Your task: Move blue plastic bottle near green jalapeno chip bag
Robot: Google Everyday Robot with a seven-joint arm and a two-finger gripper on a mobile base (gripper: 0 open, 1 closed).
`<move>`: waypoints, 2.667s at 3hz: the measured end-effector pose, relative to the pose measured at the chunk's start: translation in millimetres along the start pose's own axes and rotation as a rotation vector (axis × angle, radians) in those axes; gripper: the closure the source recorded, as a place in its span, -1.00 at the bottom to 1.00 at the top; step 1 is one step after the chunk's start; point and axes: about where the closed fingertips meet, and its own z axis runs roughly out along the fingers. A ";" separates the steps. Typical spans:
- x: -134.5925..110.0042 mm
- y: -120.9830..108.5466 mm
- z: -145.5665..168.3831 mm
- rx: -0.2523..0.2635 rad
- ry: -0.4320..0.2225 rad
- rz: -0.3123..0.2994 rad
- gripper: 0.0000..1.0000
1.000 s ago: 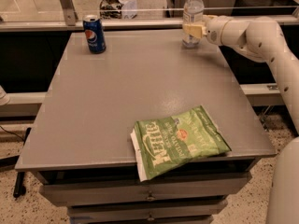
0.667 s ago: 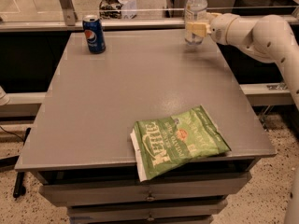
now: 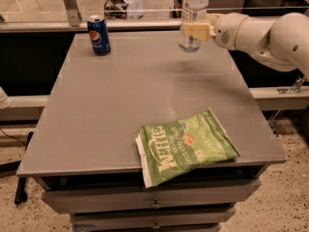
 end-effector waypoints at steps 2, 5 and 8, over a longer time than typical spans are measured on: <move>0.7 15.0 -4.9 -0.053 0.006 -0.031 1.00; 25.9 140.2 -97.1 -0.288 0.066 -0.034 1.00; 70.6 186.9 -115.8 -0.406 0.018 0.041 1.00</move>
Offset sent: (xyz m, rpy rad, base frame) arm -0.0369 0.0109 -0.0018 -0.0602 -0.0371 0.1336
